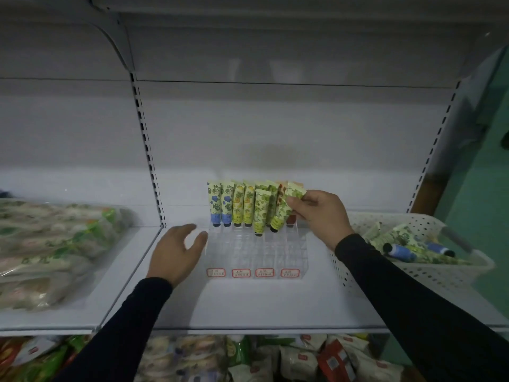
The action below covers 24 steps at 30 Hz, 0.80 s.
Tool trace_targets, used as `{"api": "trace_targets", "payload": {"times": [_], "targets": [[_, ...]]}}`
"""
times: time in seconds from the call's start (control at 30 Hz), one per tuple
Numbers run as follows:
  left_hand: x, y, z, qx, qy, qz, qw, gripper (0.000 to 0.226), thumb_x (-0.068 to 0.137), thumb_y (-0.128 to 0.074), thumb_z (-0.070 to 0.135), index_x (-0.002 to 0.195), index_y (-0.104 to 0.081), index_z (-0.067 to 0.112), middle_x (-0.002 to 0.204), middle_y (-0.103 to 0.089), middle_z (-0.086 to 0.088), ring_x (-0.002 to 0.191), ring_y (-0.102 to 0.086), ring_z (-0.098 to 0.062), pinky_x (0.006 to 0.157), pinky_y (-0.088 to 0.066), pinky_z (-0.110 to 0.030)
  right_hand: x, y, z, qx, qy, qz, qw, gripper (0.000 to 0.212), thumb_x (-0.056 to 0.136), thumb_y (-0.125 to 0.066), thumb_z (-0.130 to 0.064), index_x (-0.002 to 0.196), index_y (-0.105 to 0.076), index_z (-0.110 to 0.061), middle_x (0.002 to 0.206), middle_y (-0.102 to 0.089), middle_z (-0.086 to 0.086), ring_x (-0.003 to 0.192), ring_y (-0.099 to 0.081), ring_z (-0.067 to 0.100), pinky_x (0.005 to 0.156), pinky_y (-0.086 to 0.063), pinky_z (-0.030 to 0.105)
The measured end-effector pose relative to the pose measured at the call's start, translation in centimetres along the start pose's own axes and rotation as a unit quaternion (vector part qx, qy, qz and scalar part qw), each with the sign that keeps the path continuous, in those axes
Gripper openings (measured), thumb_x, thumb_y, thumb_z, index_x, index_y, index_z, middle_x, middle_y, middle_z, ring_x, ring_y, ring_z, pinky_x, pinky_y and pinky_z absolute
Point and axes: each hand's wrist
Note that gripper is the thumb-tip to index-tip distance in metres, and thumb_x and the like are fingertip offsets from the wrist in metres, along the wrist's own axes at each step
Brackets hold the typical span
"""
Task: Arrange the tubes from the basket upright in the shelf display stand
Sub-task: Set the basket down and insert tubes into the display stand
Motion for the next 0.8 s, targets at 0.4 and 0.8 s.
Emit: {"api": "trace_targets", "payload": {"times": [0.4,0.8], "targets": [[-0.1,-2.1,-5.1,0.271,-0.024,-0.169,0.947,0.106,0.065,0.009,0.065,0.153,-0.030,0.021,0.159,-0.026,-0.010,0.146,-0.024,-0.027,0.119,-0.017,-0.040,1.5,-1.2,0.7,-0.069,0.030,0.037,0.996,0.037,0.087,-0.072,-0.031,0.083,-0.066,0.005,0.083,-0.072,0.015,0.080,-0.068,0.028,0.073,-0.054,0.030],[-0.5,-2.4,-4.6,0.306,-0.045,-0.145,0.940,0.100,0.066,0.007,0.065,0.146,-0.033,0.021,0.151,-0.034,-0.010,0.140,-0.030,-0.027,0.114,-0.023,-0.038,2.3,-2.0,1.8,-0.110,0.029,0.011,0.993,0.041,0.088,-0.070,-0.033,0.081,-0.062,0.007,0.083,-0.068,0.022,0.079,-0.065,0.034,0.074,-0.054,0.039]]}}
Point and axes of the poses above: each hand's wrist, its own x-axis towards the middle knuckle, its own y-axis out of the back of the hand, z = x × y
